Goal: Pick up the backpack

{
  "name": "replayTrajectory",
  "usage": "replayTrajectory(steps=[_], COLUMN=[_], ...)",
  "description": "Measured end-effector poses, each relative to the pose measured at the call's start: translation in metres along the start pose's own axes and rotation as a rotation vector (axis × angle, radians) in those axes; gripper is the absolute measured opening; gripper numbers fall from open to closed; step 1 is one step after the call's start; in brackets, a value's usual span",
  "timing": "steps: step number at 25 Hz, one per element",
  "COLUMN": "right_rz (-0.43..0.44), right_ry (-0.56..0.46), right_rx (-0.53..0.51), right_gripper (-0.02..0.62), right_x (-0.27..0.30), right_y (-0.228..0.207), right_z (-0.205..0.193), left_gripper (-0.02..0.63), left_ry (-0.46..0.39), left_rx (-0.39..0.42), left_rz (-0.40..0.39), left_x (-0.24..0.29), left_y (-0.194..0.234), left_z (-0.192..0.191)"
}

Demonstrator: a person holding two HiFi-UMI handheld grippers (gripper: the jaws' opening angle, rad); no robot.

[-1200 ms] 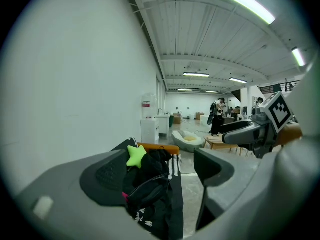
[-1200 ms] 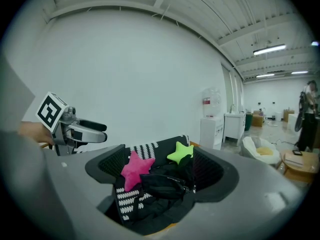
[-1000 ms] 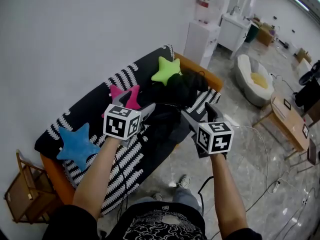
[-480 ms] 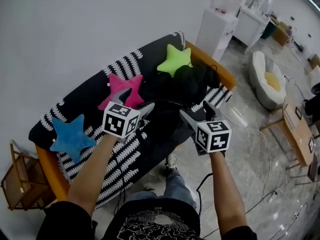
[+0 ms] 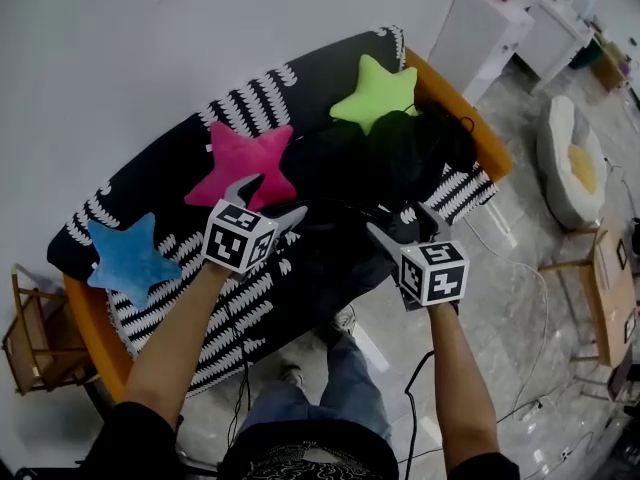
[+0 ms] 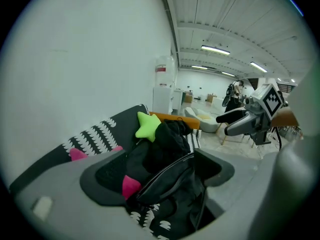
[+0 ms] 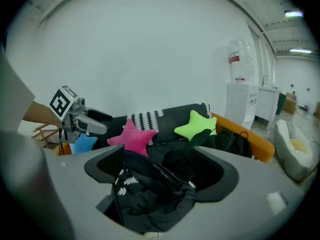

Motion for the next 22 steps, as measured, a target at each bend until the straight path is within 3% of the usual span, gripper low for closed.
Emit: replayTrajectory(steps=[11, 22], right_rz=[0.087, 0.142], right_ry=[0.161, 0.218], right_rx=[-0.062, -0.105], right_gripper=[0.445, 0.402], right_x=[0.100, 0.150], right_y=[-0.050, -0.069], right_z=[-0.058, -0.099], left_gripper=[0.408, 0.408], left_ry=[0.054, 0.063], left_rx=[-0.071, -0.126], left_rz=[-0.031, -0.081], left_x=[0.085, 0.133], left_y=[0.019, 0.021], left_z=[-0.088, -0.143])
Point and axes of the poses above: the fingertips, and each gripper's own axes: x forward along the fingers, y to its left, z out of its top, the point moved 4 cm from there along -x, backward along the fingers, and after that the axes turned 11 degrees about x, right-handed, at the moved point
